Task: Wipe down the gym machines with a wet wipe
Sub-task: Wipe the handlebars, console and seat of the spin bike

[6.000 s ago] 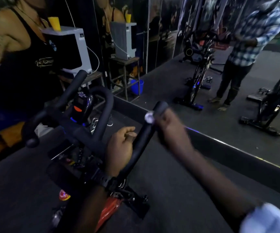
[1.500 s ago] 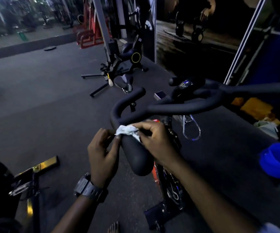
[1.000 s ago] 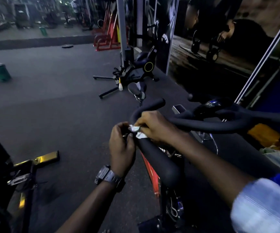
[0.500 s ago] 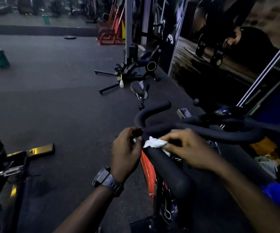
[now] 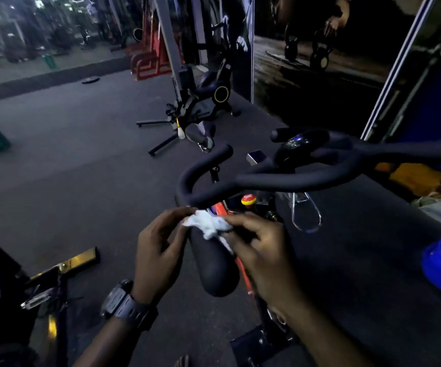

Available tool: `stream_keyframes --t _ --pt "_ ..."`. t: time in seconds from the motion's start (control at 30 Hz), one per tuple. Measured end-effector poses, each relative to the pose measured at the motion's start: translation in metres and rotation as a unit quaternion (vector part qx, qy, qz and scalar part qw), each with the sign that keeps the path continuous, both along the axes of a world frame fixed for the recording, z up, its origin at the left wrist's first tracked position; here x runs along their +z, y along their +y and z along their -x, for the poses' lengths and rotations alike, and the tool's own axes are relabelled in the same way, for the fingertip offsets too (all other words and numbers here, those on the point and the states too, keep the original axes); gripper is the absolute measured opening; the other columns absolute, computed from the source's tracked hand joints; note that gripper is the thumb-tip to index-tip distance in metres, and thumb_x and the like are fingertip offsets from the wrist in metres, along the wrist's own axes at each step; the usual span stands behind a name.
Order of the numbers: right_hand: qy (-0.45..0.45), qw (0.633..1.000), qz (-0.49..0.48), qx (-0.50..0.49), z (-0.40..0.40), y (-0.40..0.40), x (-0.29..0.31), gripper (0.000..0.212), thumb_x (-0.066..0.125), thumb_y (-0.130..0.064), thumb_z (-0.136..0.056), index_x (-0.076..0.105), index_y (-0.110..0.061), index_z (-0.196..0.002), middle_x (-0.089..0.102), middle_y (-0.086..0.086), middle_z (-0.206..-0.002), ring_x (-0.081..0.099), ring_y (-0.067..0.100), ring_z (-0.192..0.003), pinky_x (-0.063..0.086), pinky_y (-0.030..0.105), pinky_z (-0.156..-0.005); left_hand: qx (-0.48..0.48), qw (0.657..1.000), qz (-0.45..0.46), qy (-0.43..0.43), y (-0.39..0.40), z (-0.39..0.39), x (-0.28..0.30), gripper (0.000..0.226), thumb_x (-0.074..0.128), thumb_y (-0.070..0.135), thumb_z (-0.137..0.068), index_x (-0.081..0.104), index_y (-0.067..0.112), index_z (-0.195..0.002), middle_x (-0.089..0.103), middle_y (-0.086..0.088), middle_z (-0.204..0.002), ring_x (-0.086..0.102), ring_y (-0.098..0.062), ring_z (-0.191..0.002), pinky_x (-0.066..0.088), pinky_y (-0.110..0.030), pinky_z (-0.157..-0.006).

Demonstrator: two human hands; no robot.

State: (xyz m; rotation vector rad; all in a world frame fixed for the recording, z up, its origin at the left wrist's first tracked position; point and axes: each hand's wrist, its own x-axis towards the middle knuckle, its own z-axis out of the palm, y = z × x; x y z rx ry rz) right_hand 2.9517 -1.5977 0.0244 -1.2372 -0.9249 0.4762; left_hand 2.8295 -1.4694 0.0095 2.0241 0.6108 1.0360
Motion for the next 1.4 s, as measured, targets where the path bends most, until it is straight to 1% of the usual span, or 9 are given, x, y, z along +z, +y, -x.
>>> stream_keyframes --t 0.17,0.33,0.47,0.6,0.83,1.0,1.13,1.27,1.4 --pt "-0.217 0.970 0.099 -0.036 -0.029 0.071 -0.014 0.024 0.060 -0.028 -0.080 0.077 -0.023 -0.097 0.065 0.000 -0.083 0.066 0.015 -0.082 0.054 0.040 -0.075 0.050 0.995 -0.071 0.048 0.013 -0.007 -0.003 0.011 0.055 0.025 -0.093 0.063 0.022 -0.099 0.066 0.009 -0.098 0.062 -0.004 -0.090 0.045 -0.015 -0.078" --pt "-0.486 0.845 0.116 -0.192 -0.031 0.096 -0.032 0.024 0.054 -0.035 -0.093 0.069 -0.018 -0.085 0.042 0.003 -0.072 0.054 0.028 -0.067 0.043 0.040 -0.051 0.026 0.984 -0.120 0.129 0.044 -0.022 0.003 0.022 0.055 0.025 -0.092 0.069 0.016 -0.107 0.062 0.011 -0.107 0.059 -0.007 -0.095 0.037 -0.005 -0.080" --pt "-0.468 0.799 0.098 -0.363 -0.041 0.092 -0.037 0.027 0.048 -0.025 -0.094 0.074 -0.018 -0.100 0.052 0.005 -0.072 0.056 0.027 -0.066 0.043 0.037 -0.052 -0.023 0.968 -0.169 0.184 0.069 -0.030 0.005 0.023 0.056 0.030 -0.089 0.069 0.023 -0.107 0.068 0.008 -0.108 0.061 -0.014 -0.095 0.043 -0.022 -0.077" --pt "-0.456 0.767 0.083 -0.443 -0.041 0.090 -0.044 0.027 0.050 -0.017 -0.099 0.077 -0.016 -0.102 0.062 0.002 -0.074 0.062 0.022 -0.069 0.049 0.033 -0.060 -0.078 0.959 -0.183 0.203 0.094 -0.028 0.008 0.023 0.053 0.040 -0.089 0.068 0.032 -0.104 0.068 0.014 -0.103 0.061 -0.009 -0.092 0.043 -0.023 -0.074" --pt "-0.437 0.782 0.113 -0.430 -0.028 0.102 -0.057 0.024 0.062 -0.007 -0.092 0.071 -0.008 -0.114 0.066 0.004 -0.118 0.062 0.021 -0.106 0.050 0.031 -0.093 -0.209 0.941 -0.220 0.147 0.131 -0.031 0.021 0.017 0.065 0.025 -0.082 0.075 0.026 -0.096 0.071 0.009 -0.086 0.057 -0.005 -0.084 0.033 -0.008 -0.066" --pt "-0.380 0.803 0.130 -0.441 -0.021 0.102 -0.041 0.023 0.066 0.007 -0.083 0.075 -0.006 -0.099 0.069 0.006 -0.103 0.066 0.020 -0.096 0.051 0.028 -0.088 -0.282 0.917 -0.232 0.163 0.147 -0.046 0.026 0.020 0.058 0.036 -0.084 0.076 0.030 -0.090 0.073 0.012 -0.085 0.061 -0.006 -0.082 0.035 -0.009 -0.064" --pt "-0.402 0.861 0.098 -0.297 -0.010 0.093 -0.033 0.014 0.064 -0.004 -0.090 0.077 -0.007 -0.095 0.070 0.005 -0.101 0.064 0.015 -0.086 0.050 0.024 -0.079 -0.288 0.918 -0.210 0.175 0.153 -0.058 0.028 0.012 0.065 0.033 -0.079 0.075 0.030 -0.083 0.074 0.016 -0.085 0.062 -0.002 -0.085 0.032 0.002 -0.067" --pt "-0.481 0.791 0.276 -0.258 -0.035 0.091 0.003 0.057 0.025 -0.045 -0.103 0.071 -0.011 -0.107 0.068 0.008 -0.108 0.060 0.023 -0.095 0.053 0.034 -0.081 -0.296 0.911 -0.211 0.193 0.156 -0.064 0.032 0.003 0.069 0.033 -0.079 0.073 0.033 -0.080 0.071 0.022 -0.080 0.063 0.003 -0.079 0.036 -0.004 -0.064" --pt "-0.590 0.639 0.425 -0.251 -0.059 0.098 0.040 0.020 0.051 -0.016 -0.087 0.068 -0.015 -0.097 0.064 0.004 -0.091 0.061 0.028 -0.091 0.051 0.034 -0.058 -0.318 0.906 -0.203 0.193 0.160 -0.070 0.038 0.013 0.081 0.024 -0.076 0.073 0.030 -0.085 0.072 0.019 -0.078 0.063 0.002 -0.080 0.037 -0.002 -0.062"
